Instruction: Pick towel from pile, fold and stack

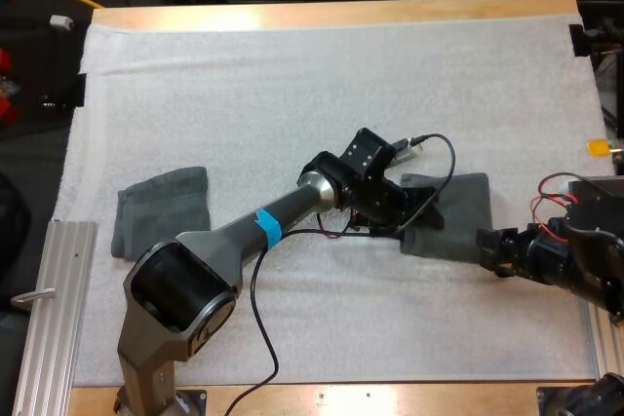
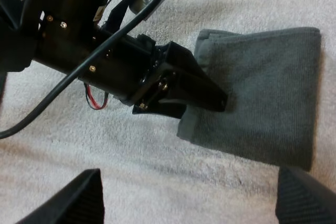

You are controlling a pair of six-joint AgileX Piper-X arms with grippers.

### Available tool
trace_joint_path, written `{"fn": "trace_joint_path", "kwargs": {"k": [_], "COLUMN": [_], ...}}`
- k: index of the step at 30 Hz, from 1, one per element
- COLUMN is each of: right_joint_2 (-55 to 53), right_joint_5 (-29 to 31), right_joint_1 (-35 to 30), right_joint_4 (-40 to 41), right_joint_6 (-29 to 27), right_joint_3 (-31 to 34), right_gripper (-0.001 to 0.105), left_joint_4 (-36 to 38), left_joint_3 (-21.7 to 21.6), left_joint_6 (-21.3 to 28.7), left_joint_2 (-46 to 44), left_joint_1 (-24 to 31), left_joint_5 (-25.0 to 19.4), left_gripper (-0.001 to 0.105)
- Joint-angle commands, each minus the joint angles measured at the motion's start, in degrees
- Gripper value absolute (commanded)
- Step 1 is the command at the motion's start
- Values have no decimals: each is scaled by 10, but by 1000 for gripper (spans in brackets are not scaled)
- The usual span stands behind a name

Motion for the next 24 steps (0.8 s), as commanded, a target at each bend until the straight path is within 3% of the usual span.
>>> {"fn": "trace_joint_path", "kwargs": {"k": [1,9,12,17,21,24], "right_joint_2": [-4,-4,-4,-4,-4,-4], "right_joint_5": [0,0,0,0,0,0], "right_joint_1": [0,0,0,0,0,0], "right_joint_4": [2,2,2,2,2,2], "right_joint_6": [-6,-6,-6,-6,-6,-6], "right_joint_3": [-4,-4,-4,-4,-4,-4], "right_gripper": [65,65,65,65,65,65], "left_joint_4": [2,6,6,8,20,44], "left_joint_3": [-3,-12,-12,-12,-12,-12], "left_joint_6": [-5,-5,-5,9,41,79], "left_joint_2": [-2,-2,-2,-2,-12,-37], "left_joint_1": [-3,-19,-24,-24,-26,-26], "left_joint_5": [-4,6,-1,9,-5,-49], "left_gripper": [62,50,35,0,0,0]}}
